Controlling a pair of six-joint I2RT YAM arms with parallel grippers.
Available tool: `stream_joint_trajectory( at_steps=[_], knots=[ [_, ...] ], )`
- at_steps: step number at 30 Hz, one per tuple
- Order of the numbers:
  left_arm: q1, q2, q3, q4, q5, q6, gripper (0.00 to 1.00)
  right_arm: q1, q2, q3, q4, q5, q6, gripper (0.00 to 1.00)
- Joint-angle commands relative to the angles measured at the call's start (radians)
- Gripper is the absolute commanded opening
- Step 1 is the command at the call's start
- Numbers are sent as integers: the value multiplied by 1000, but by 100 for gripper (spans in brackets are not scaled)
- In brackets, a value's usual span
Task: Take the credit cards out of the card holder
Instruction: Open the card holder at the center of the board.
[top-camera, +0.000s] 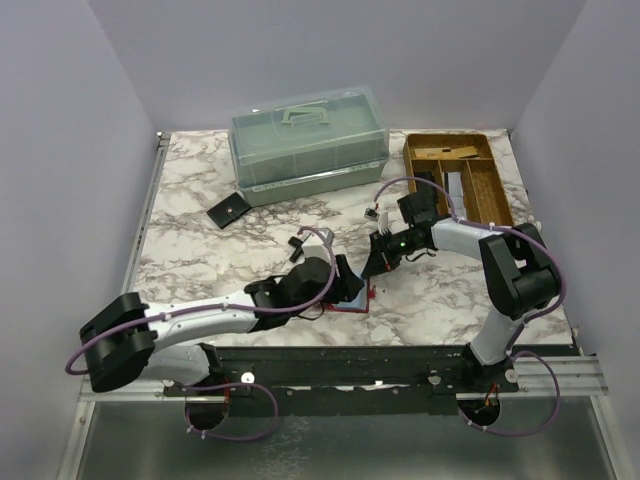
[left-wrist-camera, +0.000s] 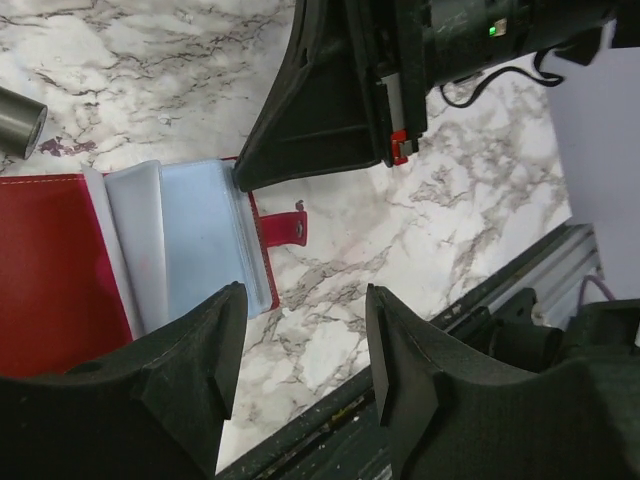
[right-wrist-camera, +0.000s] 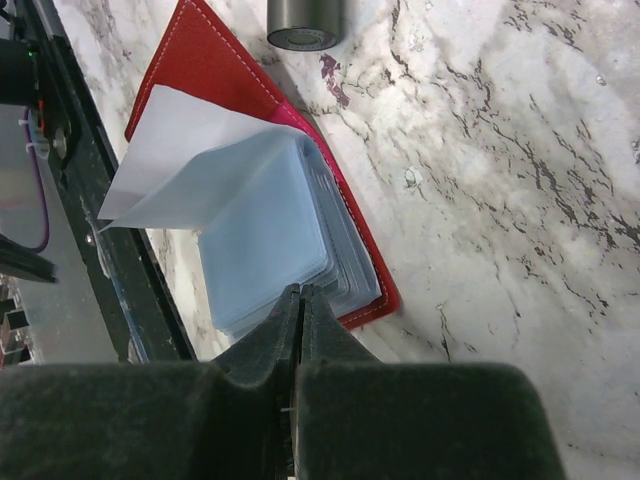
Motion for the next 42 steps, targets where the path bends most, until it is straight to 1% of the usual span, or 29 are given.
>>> stream_joint_trajectory(
  at_steps=[1, 6, 10, 14, 19, 24, 26, 28, 34, 42],
  knots=[
    [-21, 153, 95, -14, 22, 42, 56, 3, 15, -3, 9, 47, 26, 0],
    [-38, 309, 200, -183, -123, 27, 61, 2, 22, 0, 10, 47, 38, 0],
    [-47, 394, 252, -254, -180, 31, 62, 3, 23, 2, 5, 47, 36, 0],
    [-64, 461, 321, -343, -233, 46, 69, 3, 26, 4, 6, 40, 35, 0],
    [-82, 533, 390, -444, -297, 55, 69, 3, 28, 3, 5, 31, 34, 0],
    [-81, 577, 408, -476, -293, 38, 64, 3, 28, 4, 2, 31, 31, 0],
    [-82, 574, 406, -480, -289, 27, 61, 3, 29, 3, 2, 30, 29, 0],
    [-82, 556, 399, -482, -288, 14, 60, 3, 30, 5, 1, 30, 28, 0],
    [-79, 507, 368, -476, -278, -8, 62, 3, 37, 9, -4, 27, 23, 0],
    [-66, 477, 319, -423, -192, -27, 69, 5, 32, 6, -5, 22, 21, 0]
  ],
)
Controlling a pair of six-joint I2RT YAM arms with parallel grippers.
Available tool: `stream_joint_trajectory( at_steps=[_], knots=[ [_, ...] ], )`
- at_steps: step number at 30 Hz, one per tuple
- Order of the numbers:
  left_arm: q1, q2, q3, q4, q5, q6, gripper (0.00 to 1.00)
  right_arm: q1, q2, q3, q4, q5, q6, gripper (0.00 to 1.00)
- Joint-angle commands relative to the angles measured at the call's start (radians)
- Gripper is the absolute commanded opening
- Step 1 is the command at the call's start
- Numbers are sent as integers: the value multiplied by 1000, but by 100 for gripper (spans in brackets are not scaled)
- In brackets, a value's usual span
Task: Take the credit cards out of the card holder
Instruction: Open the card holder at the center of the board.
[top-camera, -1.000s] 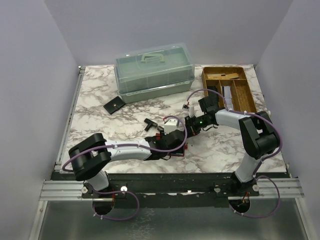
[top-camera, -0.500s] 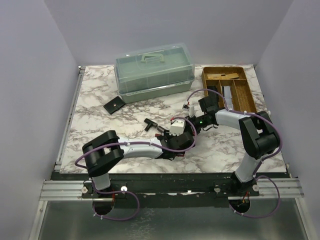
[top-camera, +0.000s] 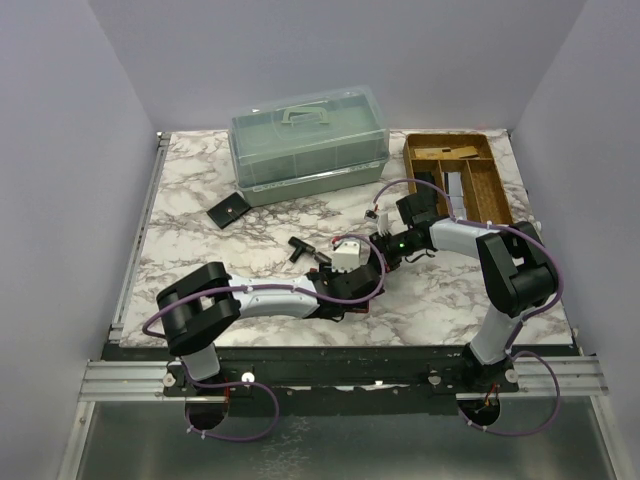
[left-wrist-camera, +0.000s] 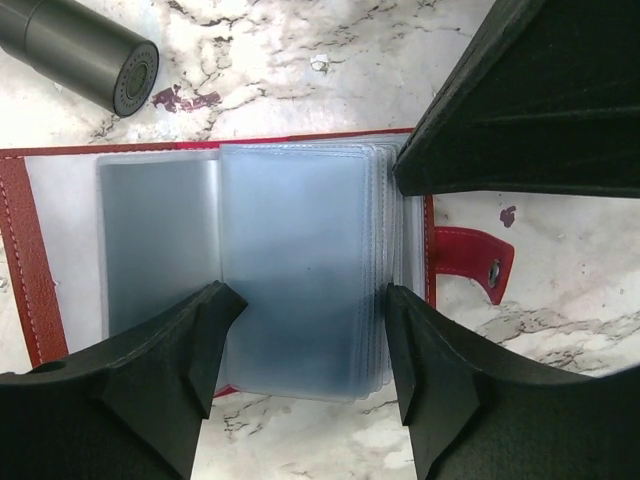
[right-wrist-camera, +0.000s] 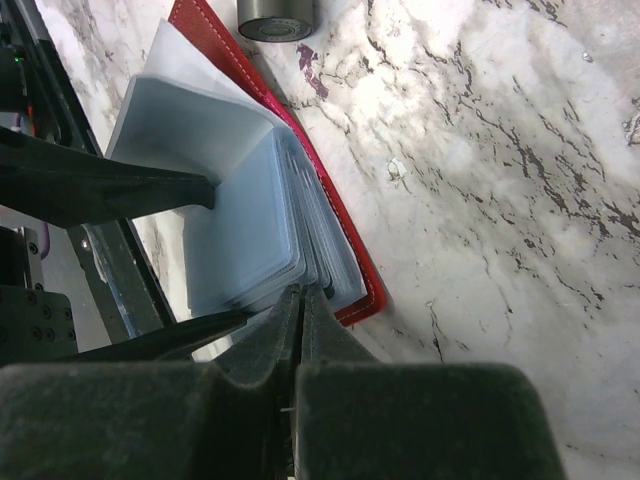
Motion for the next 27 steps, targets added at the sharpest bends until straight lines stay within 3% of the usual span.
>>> stream_joint_trajectory(
  at_steps=[1, 15, 27],
  knots=[
    [13, -41, -48, -7, 66, -19, 69, 4, 12, 6, -4, -5, -5, 0],
    [105, -219, -272, 287, 280, -17, 70, 4, 14, 9, -10, -8, -12, 0],
    [136, -241, -313, 332, 322, -11, 72, 4, 11, 12, -13, -18, -16, 0]
  ],
)
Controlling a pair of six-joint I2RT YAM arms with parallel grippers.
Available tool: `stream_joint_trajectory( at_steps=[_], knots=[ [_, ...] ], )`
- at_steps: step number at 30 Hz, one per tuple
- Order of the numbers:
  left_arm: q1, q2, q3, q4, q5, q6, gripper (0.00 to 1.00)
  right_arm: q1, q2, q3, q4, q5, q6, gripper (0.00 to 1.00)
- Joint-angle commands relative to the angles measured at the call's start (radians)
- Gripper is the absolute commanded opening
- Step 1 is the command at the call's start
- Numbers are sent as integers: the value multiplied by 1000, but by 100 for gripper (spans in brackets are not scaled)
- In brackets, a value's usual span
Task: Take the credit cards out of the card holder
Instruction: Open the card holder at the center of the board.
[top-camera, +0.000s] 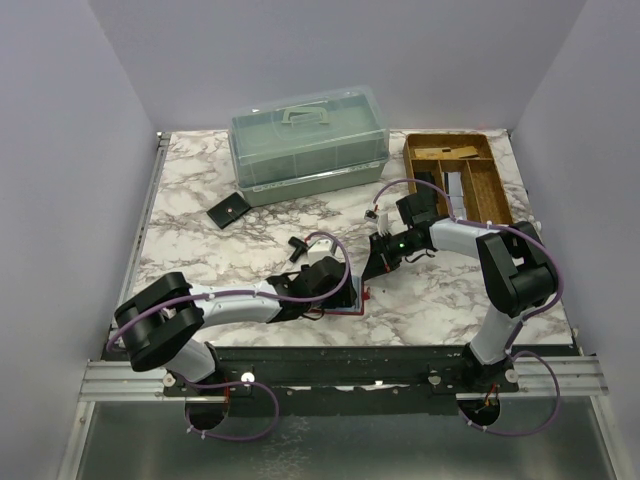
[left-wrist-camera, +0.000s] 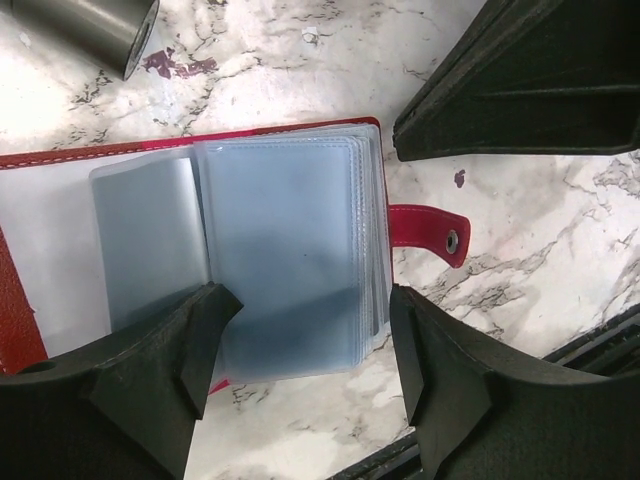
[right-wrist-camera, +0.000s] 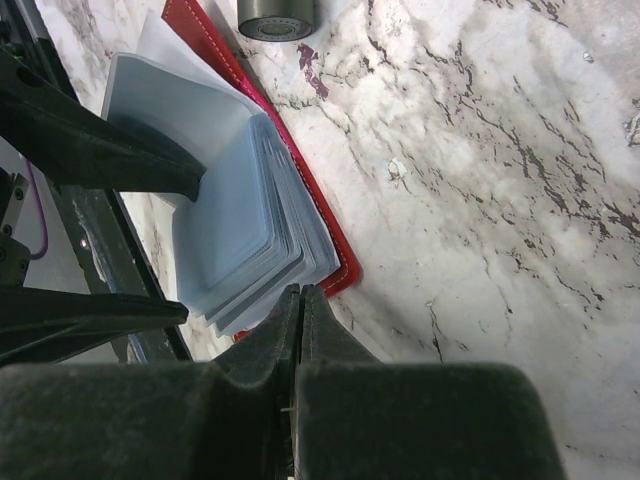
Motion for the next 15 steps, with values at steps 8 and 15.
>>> stream_joint_trajectory(
  at_steps=[8, 15],
  knots=[
    [13, 34, 25, -75, -10, 11, 62, 4, 12, 13, -13, -23, -13, 0],
    [13, 75, 52, -86, 6, 26, 66, 4, 9, 12, -15, -23, -16, 0]
  ],
)
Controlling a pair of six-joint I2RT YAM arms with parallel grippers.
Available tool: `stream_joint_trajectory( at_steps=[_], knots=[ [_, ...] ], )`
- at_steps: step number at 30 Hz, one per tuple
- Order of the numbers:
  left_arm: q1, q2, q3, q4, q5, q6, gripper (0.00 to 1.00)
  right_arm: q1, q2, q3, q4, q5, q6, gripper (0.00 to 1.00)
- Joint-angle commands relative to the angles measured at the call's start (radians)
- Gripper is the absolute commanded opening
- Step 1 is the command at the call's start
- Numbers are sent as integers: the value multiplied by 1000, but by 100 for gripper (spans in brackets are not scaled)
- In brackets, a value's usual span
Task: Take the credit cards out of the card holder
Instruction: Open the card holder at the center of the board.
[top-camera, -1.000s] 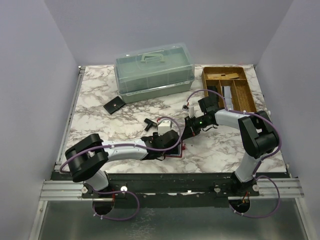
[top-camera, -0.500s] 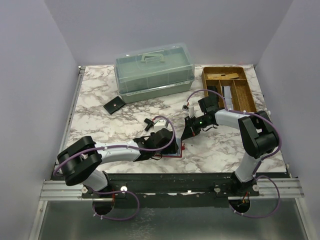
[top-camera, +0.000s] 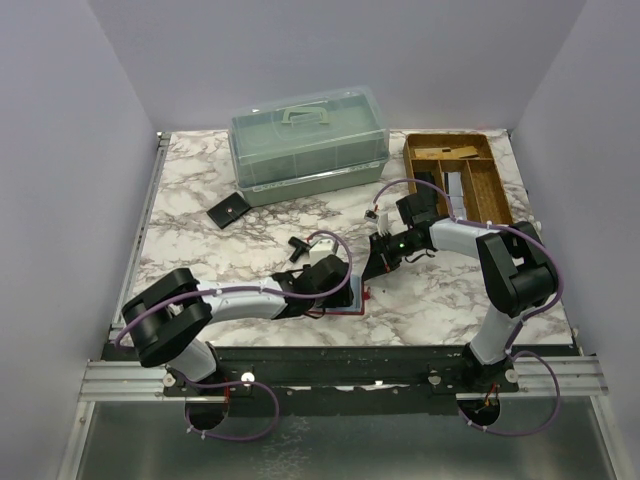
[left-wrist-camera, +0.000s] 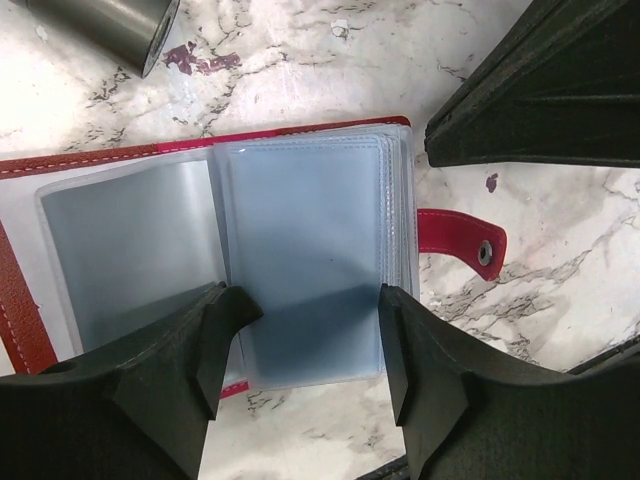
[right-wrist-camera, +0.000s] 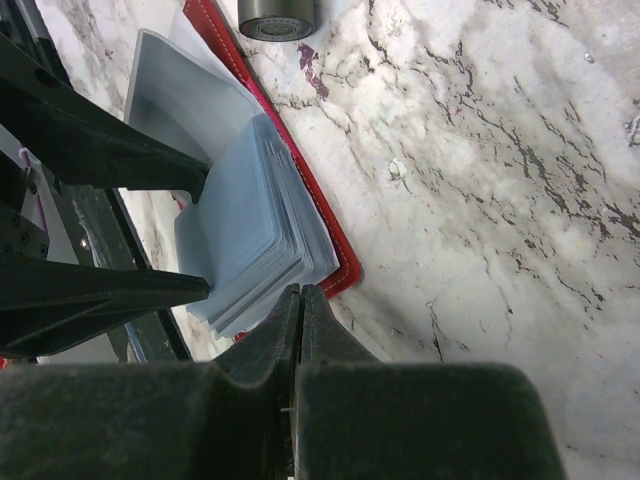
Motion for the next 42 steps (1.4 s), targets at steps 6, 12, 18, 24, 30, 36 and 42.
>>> stream_joint_trajectory(
  at_steps=[6, 12, 18, 24, 30, 36, 42],
  knots=[
    [1, 57, 37, -86, -33, 21, 55, 5, 9, 14, -17, -28, -19, 0],
    [2, 58, 31, -104, -43, 17, 34, 6, -10, 14, -20, -38, -30, 0],
    [20, 17, -13, -72, -23, -23, 20, 7, -83, -3, -13, -137, -74, 0],
    [107, -88, -182, 156, 123, -127, 22, 53, -90, -11, -17, -158, -114, 2],
    [152, -210, -284, 210, 137, -202, 36, 78, -40, 10, -23, -53, -98, 0],
    [193, -268, -344, 199, 122, -229, 42, 86, -38, 13, -30, -27, -107, 0],
    [203, -320, -323, 64, 73, -198, 54, 116, -16, 31, -51, -22, -122, 1]
  ],
)
